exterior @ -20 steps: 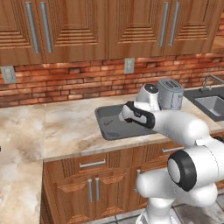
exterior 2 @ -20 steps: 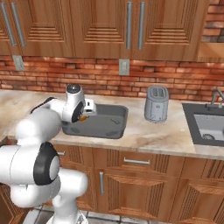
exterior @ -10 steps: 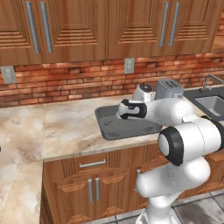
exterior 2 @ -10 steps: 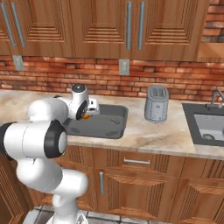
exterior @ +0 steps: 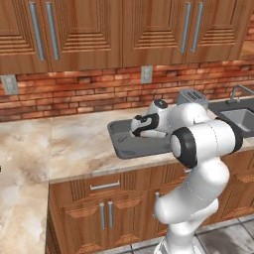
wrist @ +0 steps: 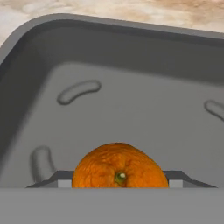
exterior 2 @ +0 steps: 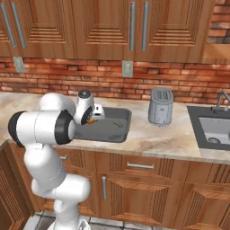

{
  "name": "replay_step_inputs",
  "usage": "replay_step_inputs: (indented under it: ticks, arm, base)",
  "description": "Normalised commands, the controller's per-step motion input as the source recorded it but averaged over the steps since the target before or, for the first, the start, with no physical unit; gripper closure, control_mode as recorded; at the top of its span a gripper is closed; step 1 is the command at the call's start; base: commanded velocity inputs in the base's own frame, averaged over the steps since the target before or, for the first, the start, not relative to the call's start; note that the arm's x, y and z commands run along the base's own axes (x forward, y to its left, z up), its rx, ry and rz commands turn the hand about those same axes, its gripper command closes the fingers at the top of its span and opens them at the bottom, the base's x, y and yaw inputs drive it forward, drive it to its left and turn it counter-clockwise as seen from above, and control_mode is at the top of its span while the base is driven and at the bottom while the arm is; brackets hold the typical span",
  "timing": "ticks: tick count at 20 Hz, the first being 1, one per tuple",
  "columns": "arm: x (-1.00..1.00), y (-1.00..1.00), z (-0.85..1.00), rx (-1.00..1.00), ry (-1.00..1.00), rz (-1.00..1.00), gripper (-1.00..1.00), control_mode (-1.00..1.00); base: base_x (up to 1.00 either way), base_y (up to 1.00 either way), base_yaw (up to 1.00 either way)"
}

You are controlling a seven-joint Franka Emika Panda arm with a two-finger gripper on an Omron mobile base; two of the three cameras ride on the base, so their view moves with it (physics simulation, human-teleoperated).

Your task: Pick the mango and tangerine from the fridge and place them inside the tupperware on the counter.

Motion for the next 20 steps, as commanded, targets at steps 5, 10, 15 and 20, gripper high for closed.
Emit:
replay_step_inputs:
  ticks: [5,10,15,20]
  arm:
    - [0.35,0.0,-0.32,0.0,0.0,0.0,1.0,-1.0]
    - [0.34,0.02,-0.33,0.0,0.01,0.0,1.0,-1.0]
    - [0.34,0.05,-0.25,0.0,0.0,0.0,-1.0,-1.0]
    - [0.43,0.0,-0.05,0.0,0.0,0.0,-1.0,-1.0]
  base:
    - [0.0,0.0,0.0]
    - [0.0,0.0,0.0]
    - [0.0,0.0,0.0]
    - [0.0,0.0,0.0]
